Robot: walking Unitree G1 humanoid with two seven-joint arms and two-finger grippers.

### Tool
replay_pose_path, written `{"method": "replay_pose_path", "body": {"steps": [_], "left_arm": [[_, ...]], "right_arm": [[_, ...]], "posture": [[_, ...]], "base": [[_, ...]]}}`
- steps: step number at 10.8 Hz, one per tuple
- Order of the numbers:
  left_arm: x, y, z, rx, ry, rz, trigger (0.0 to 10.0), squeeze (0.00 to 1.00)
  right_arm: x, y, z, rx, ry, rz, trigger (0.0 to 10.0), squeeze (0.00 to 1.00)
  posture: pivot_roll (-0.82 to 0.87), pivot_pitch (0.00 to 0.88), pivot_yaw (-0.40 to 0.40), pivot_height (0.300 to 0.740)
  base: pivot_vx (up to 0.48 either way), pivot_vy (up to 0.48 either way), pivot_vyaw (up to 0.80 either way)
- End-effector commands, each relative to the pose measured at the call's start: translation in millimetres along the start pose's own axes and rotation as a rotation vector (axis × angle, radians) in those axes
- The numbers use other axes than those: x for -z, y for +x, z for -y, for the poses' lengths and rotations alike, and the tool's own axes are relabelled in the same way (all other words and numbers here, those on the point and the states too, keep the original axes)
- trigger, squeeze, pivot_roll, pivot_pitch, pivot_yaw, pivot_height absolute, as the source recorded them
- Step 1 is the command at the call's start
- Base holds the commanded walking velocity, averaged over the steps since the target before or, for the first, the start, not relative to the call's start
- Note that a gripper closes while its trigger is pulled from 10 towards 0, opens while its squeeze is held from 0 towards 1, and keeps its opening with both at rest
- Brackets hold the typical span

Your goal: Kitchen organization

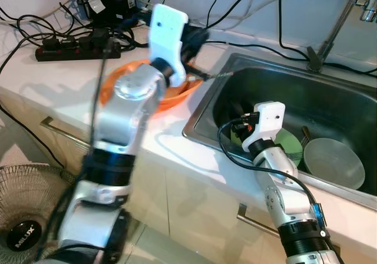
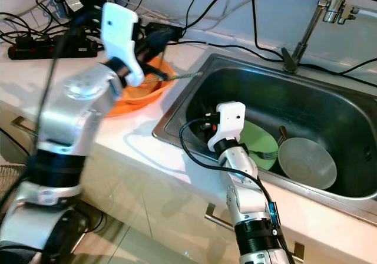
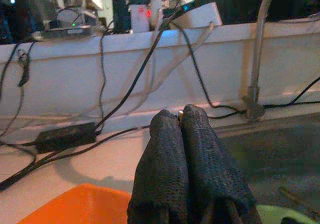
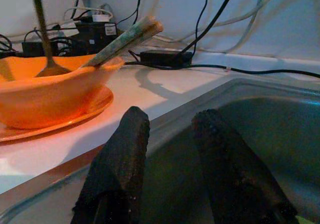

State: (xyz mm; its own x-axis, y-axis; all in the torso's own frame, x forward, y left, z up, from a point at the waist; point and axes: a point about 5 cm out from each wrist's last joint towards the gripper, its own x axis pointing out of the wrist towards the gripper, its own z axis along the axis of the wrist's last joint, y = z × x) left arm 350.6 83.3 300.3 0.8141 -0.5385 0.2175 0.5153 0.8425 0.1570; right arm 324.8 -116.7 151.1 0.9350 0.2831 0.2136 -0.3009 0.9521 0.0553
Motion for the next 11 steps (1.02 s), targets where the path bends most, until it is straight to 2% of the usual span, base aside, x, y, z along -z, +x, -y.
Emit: {"method": "replay_pose_path", "body": {"steps": [1, 3, 6, 7, 8, 9, 11], "left_arm": [[4.0, -4.6, -5.1, -0.017, -0.002, -0.047, 10.0, 0.0], [-11.7, -8.1, -12.0, -0.04, 0.0, -0.025, 10.0, 0.0], [-31.9, -9.8, -16.2, -0.044, -0.075, 0.042, 10.0, 0.0], [-39.6, -9.6, -16.6, -0.052, -0.061, 0.086, 10.0, 0.0], [-56.2, -10.2, -16.6, -0.059, -0.074, 0.196, 10.0, 0.0], [-65.1, -11.0, -12.3, -0.04, -0.079, 0.256, 10.0, 0.0], [-69.7, -10.4, -8.1, -0.018, -0.084, 0.277, 10.0, 0.0]], "right_arm": [[-0.2, 1.8, 0.4, -0.002, -0.003, -0.002, 10.0, 0.0], [0.2, 3.0, 0.5, -0.004, -0.001, -0.002, 10.0, 0.0], [2.0, 3.2, 0.1, -0.004, 0.001, -0.009, 10.0, 0.0], [2.0, 3.3, 0.4, -0.003, 0.001, -0.009, 10.0, 0.0], [2.1, 3.5, 1.0, 0.001, 0.002, -0.008, 10.0, 0.0], [2.2, 3.6, 1.1, 0.003, 0.002, -0.007, 10.0, 0.0], [2.6, 3.6, 1.7, 0.009, 0.003, -0.008, 10.0, 0.0]], "posture": [[0.1, 0.039, -0.031, 0.74], [0.11, 0.036, -0.038, 0.74], [0.12, 0.039, -0.04, 0.74], [0.12, 0.041, -0.041, 0.74], [0.12, 0.042, -0.041, 0.74], [0.12, 0.042, -0.04, 0.74], [0.12, 0.042, -0.039, 0.74]], "base": [[0.0, 0.0, 0.0], [0.0, 0.0, 0.0], [0.0, 0.0, 0.0], [0.0, 0.0, 0.0], [0.0, 0.0, 0.0], [0.0, 0.0, 0.0], [0.0, 0.0, 0.0]]}}
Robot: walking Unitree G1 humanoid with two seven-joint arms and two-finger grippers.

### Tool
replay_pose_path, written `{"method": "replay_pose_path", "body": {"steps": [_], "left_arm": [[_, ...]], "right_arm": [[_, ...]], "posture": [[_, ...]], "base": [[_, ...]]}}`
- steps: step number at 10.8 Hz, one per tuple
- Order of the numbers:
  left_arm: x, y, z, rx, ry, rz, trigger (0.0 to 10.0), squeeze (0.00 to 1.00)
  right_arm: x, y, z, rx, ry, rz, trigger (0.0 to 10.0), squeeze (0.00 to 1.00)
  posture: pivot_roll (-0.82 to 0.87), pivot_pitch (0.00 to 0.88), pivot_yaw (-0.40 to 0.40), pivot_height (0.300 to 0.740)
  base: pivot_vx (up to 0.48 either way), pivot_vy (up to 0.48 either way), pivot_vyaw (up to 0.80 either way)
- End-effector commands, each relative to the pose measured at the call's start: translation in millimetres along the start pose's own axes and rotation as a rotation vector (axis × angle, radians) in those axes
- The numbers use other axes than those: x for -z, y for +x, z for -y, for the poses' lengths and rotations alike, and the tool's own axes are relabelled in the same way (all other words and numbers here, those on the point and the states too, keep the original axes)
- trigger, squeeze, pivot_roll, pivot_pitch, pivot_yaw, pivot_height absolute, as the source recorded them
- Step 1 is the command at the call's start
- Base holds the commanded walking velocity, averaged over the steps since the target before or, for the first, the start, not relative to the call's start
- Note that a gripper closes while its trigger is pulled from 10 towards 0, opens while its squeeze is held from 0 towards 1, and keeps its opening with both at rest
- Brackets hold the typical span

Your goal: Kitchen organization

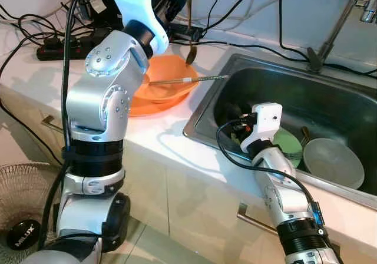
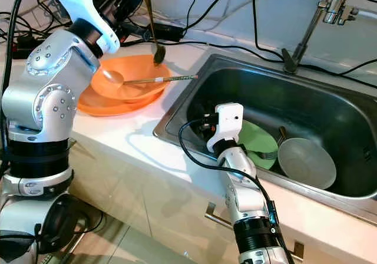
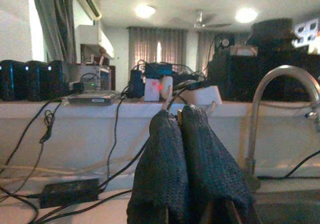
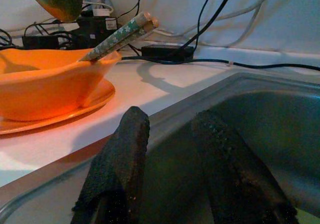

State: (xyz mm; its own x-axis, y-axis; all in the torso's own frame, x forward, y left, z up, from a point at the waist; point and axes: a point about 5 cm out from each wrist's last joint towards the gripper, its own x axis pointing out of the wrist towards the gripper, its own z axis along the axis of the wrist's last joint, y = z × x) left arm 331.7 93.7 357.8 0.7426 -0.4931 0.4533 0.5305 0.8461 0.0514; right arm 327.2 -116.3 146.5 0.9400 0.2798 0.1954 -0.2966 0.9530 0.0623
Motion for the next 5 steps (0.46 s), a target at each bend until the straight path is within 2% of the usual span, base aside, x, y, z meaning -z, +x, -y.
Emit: {"method": "replay_pose_path", "body": {"steps": [1, 3, 4, 5], "left_arm": [[-13.8, 1.6, 7.7, 0.044, -0.016, 0.072, 10.0, 0.0], [-11.0, 0.3, 26.7, 0.182, -0.104, 0.131, 10.0, 0.0], [0.7, -3.1, 32.5, 0.22, -0.153, 0.109, 10.0, 0.0], [15.0, -5.7, 34.5, 0.227, -0.194, 0.08, 10.0, 0.0]], "right_arm": [[-1.8, 1.8, 2.4, 0.012, -0.004, 0.009, 10.0, 0.0], [1.8, 1.4, 7.5, 0.047, -0.011, -0.006, 10.0, 0.0], [3.5, 0.6, 11.5, 0.069, -0.022, -0.015, 10.0, 0.0], [7.9, -1.8, 22.0, 0.118, -0.046, -0.039, 10.0, 0.0]], "posture": [[0.12, 0.042, -0.038, 0.74], [0.12, 0.041, -0.038, 0.74], [0.12, 0.042, -0.037, 0.74], [0.12, 0.042, -0.036, 0.74]], "base": [[0.0, 0.0, 0.0], [0.0, 0.0, 0.0], [0.0, 0.0, 0.0], [0.0, 0.0, 0.0]]}}
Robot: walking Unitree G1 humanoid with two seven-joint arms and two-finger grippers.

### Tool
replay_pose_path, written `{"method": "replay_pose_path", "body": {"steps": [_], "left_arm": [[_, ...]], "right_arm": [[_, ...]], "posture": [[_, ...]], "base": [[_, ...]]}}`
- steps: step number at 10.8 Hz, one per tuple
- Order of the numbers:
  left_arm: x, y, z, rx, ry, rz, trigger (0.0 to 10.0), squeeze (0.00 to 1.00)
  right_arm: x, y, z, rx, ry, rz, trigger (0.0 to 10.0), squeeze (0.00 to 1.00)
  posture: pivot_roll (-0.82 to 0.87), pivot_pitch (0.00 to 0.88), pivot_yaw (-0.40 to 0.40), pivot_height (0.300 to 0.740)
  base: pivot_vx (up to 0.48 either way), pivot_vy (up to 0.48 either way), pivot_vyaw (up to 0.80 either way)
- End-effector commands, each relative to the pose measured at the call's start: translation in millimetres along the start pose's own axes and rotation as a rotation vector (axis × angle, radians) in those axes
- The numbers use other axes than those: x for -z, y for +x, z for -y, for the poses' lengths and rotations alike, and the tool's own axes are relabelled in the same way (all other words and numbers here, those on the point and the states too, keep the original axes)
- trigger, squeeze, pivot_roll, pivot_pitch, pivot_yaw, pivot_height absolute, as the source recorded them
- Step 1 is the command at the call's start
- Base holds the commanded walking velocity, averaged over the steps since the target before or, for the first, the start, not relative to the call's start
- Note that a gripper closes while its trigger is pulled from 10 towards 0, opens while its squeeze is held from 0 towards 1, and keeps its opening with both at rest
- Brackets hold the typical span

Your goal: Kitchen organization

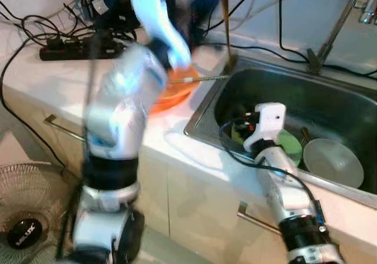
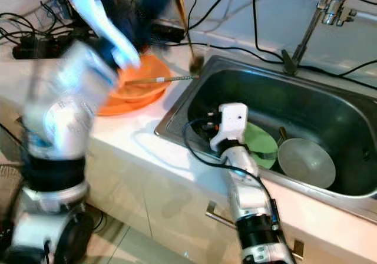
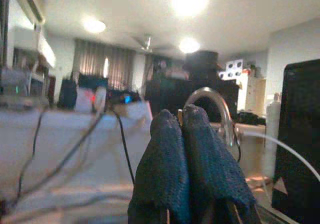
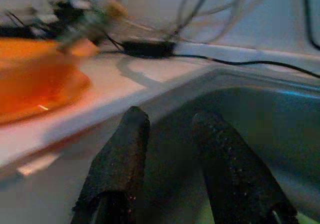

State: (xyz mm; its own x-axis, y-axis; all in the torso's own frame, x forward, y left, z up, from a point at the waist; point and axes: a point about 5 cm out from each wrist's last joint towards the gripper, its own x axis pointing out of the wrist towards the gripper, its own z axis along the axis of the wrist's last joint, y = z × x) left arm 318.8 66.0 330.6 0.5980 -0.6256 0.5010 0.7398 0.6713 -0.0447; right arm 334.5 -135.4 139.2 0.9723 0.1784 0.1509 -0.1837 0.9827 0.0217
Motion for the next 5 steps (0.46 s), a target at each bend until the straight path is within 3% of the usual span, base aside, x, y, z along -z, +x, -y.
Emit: {"method": "replay_pose_path", "body": {"steps": [1, 2, 3, 4, 5], "left_arm": [[1.5, 1.4, 2.7, 0.023, -0.003, 0.001, 10.0, 0.0], [12.1, -3.6, 0.2, -0.002, -0.032, -0.008, 10.0, 0.0], [15.8, -7.2, 0.3, -0.009, -0.039, -0.008, 10.0, 0.0], [16.0, -8.1, 0.9, -0.006, -0.05, -0.003, 10.0, 0.0], [19.2, -8.3, -1.0, -0.012, -0.057, -0.013, 10.0, 0.0]], "right_arm": [[5.4, -2.9, 10.9, 0.05, -0.008, -0.019, 10.0, 0.0], [5.9, -4.2, 25.4, 0.092, -0.064, -0.038, 10.0, 0.0], [1.8, -4.9, 42.8, 0.132, -0.101, -0.035, 10.0, 0.88], [-1.9, -4.6, 52.4, 0.161, -0.118, -0.028, 10.0, 1.0], [-9.9, -2.6, 61.1, 0.189, -0.134, -0.005, 10.0, 1.0]], "posture": [[0.12, 0.043, -0.037, 0.74], [0.1, 0.045, -0.032, 0.74], [0.1, 0.047, -0.031, 0.74], [0.1, 0.046, -0.03, 0.74], [0.1, 0.048, -0.029, 0.74]], "base": [[0.0, 0.0, 0.0], [0.0, 0.0, 0.0], [0.0, 0.0, 0.0], [0.0, 0.0, 0.0], [0.0, 0.0, 0.0]]}}
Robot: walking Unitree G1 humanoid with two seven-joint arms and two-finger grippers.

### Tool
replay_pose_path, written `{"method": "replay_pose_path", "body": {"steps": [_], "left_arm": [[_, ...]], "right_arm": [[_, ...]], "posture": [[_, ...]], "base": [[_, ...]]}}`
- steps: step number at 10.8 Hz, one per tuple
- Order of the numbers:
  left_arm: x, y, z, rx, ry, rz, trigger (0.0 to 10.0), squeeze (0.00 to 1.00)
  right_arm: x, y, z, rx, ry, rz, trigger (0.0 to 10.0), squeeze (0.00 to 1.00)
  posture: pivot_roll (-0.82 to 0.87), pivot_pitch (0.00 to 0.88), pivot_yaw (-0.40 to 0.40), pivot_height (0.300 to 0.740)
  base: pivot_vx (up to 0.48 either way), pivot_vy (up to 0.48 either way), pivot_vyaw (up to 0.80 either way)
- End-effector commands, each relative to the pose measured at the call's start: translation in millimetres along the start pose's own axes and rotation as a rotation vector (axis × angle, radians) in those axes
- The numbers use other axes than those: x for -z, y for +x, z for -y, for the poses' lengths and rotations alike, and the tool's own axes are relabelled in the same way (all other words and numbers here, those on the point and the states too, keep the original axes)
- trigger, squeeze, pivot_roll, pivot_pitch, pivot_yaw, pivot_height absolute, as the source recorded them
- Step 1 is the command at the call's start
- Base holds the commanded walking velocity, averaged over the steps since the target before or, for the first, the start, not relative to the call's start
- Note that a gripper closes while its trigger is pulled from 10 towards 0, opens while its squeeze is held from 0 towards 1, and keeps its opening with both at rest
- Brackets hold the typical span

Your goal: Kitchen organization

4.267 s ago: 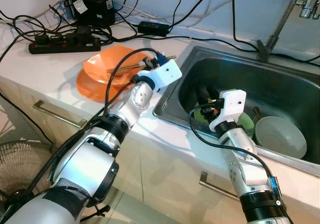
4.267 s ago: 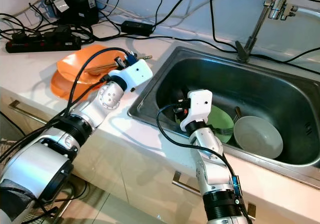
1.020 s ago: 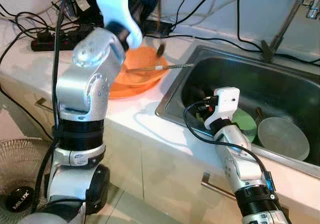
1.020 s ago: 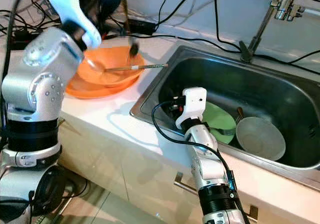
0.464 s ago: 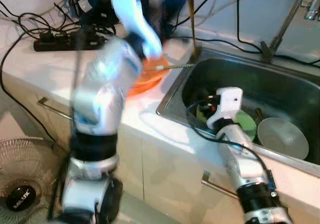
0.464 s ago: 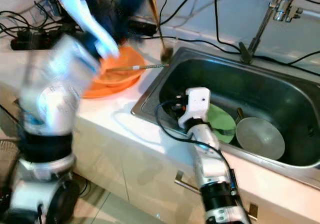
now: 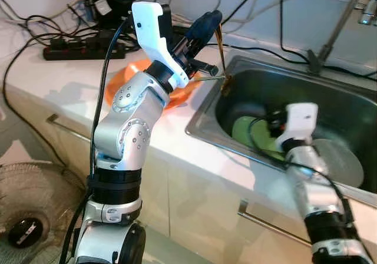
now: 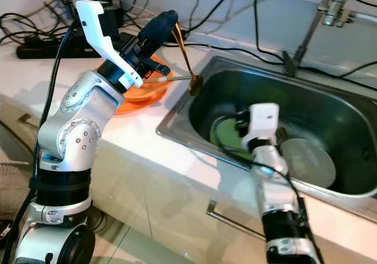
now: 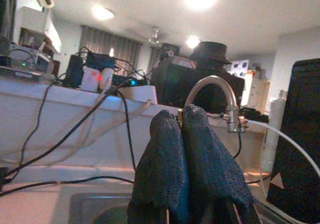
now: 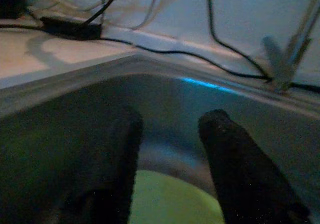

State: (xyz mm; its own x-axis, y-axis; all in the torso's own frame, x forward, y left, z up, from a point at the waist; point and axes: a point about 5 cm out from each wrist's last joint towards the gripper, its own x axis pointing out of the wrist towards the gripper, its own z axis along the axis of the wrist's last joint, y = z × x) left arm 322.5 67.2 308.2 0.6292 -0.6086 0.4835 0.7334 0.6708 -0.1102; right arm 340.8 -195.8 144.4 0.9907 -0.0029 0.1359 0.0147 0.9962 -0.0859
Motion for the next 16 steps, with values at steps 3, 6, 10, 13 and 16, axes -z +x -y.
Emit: {"method": "replay_pose_path", "body": {"steps": [3, 6, 10, 13, 16], "left_arm": [[23.6, -1.1, 6.9, 0.031, -0.063, -0.042, 10.0, 0.0], [50.1, -6.1, 19.1, 0.039, -0.125, -0.093, 10.0, 0.0], [66.8, -12.3, 21.8, 0.037, -0.156, -0.141, 10.0, 0.0], [66.6, -13.0, 18.6, 0.031, -0.151, -0.14, 10.0, 0.0], [66.3, -13.0, 18.5, 0.036, -0.13, -0.15, 10.0, 0.0]], "right_arm": [[-27.7, 10.4, 12.1, -0.015, -0.03, 0.099, 10.0, 1.0], [-39.4, 9.8, 16.1, -0.121, -0.082, 0.132, 10.0, 0.0], [-43.0, 0.6, 14.7, -0.263, -0.075, 0.145, 10.0, 1.0], [-40.0, -10.6, 1.6, -0.458, -0.082, 0.13, 10.0, 0.0], [-40.3, -13.9, 7.7, -0.48, -0.074, 0.117, 10.0, 0.0]], "posture": [[0.09, 0.042, -0.023, 0.74], [0.09, 0.036, -0.016, 0.74], [0.08, 0.038, -0.001, 0.74], [0.08, 0.046, -0.001, 0.74], [0.08, 0.053, 0.001, 0.74]], "base": [[0.0, 0.0, 0.0], [0.0, 0.0, 0.0], [0.0, 0.0, 0.0], [0.0, 0.0, 0.0], [0.0, 0.0, 0.0]]}}
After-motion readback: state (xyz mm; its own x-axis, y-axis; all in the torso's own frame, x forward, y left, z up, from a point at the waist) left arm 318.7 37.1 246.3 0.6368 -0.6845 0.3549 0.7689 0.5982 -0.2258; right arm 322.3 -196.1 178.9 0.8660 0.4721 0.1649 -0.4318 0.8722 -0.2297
